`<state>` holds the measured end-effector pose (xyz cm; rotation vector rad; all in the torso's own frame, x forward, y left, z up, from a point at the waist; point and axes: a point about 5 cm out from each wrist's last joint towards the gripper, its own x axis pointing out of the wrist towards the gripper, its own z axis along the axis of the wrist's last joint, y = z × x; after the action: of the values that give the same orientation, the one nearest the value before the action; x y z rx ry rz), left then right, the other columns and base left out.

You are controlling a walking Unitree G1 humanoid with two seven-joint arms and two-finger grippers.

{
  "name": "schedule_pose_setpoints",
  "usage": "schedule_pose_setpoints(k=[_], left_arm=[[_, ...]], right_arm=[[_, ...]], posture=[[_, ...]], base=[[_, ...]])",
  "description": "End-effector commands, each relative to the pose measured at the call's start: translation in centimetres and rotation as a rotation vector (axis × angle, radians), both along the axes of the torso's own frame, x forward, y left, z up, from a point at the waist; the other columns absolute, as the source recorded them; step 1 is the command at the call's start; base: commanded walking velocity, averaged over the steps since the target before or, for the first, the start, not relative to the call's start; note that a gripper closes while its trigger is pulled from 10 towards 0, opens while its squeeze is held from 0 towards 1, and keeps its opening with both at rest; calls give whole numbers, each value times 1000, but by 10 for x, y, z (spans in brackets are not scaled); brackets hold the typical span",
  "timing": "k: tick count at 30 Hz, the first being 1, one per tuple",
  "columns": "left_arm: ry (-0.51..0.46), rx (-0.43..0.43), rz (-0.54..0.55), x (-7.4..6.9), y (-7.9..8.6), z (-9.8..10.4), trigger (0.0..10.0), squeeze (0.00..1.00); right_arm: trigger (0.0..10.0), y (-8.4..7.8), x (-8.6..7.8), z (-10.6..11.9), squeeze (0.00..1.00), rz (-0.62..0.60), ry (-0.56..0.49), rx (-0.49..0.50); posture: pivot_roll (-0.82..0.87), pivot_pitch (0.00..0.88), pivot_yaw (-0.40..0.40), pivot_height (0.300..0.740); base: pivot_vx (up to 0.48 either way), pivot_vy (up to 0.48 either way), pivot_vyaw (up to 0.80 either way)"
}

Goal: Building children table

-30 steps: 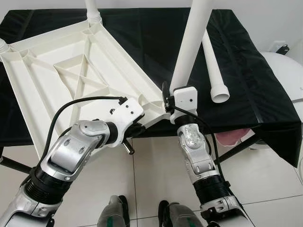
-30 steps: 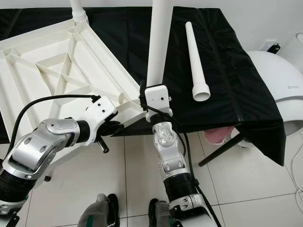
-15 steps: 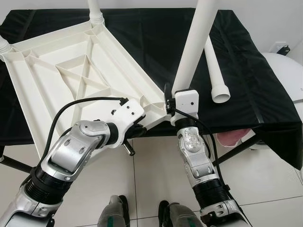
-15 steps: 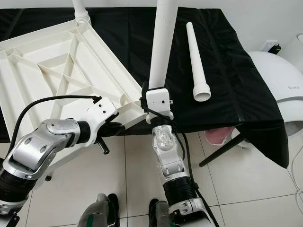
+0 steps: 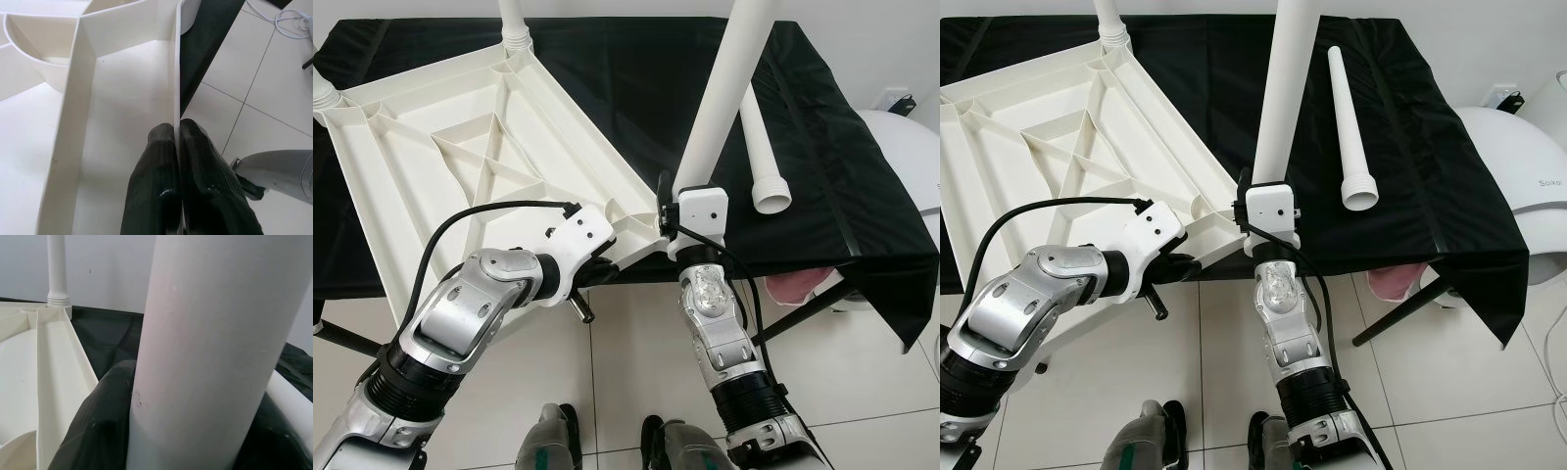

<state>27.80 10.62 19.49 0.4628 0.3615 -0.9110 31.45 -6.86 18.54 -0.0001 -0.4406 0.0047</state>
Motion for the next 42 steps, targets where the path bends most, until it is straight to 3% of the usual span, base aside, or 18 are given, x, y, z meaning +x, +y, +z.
schedule_pose_setpoints(k=[1,14,42], left_arm=[[-25,2,16,1,7,7,10000,0],[-27,2,16,2,7,8,10000,0],[-24,3,6,1,6,8,10000,0]], right_arm=[[10000,-17,-1,-24,0,-131,116,85],[10000,-10,-7,-25,0,-205,103,56],[10000,-9,-5,-27,0,-215,117,102]], posture=[[-14,204,-38,740],[-16,206,-36,740],[-14,193,-37,740]], base=[[0,0,0],[0,0,0],[0,0,0]])
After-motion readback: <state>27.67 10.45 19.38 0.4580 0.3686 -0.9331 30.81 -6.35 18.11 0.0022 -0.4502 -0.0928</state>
